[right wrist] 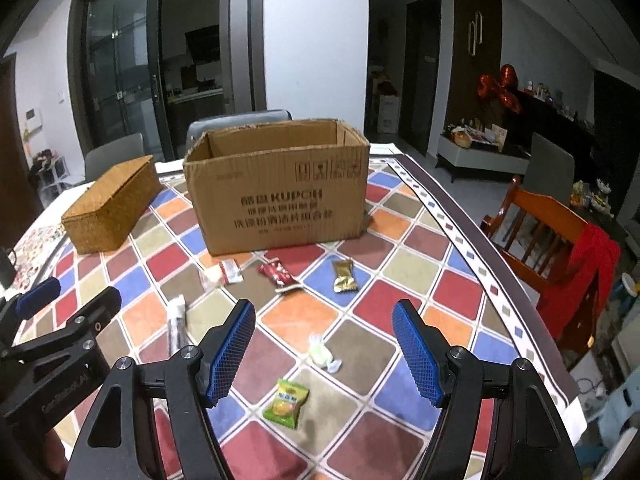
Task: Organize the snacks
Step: 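Withdraw both tools from the box toward the snacks on the table, then grasp the clear stick snack with the left tool while the right tool grasps the green candy packet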
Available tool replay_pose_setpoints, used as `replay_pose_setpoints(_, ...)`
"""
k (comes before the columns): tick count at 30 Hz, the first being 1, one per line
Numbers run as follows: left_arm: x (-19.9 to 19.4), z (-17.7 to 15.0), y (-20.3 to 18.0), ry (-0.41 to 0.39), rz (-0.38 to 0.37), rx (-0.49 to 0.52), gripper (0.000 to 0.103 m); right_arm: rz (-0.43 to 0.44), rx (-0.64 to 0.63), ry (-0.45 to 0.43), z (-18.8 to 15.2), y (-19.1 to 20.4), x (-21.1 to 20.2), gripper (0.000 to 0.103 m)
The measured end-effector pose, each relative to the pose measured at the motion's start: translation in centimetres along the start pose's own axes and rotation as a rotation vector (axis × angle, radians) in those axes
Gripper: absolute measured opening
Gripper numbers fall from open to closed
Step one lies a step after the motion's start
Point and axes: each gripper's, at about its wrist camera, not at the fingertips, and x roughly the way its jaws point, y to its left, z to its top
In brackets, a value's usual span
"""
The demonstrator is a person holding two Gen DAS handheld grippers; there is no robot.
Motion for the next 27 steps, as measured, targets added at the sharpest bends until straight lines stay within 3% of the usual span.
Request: replay_pose_setpoints(27, 5.1, -3.0, 0.0, 0.101, -0.005, -0.032, 0.074, -0.041, 0.021, 0.138, -4.6, 1.4, 4.2, 0.072)
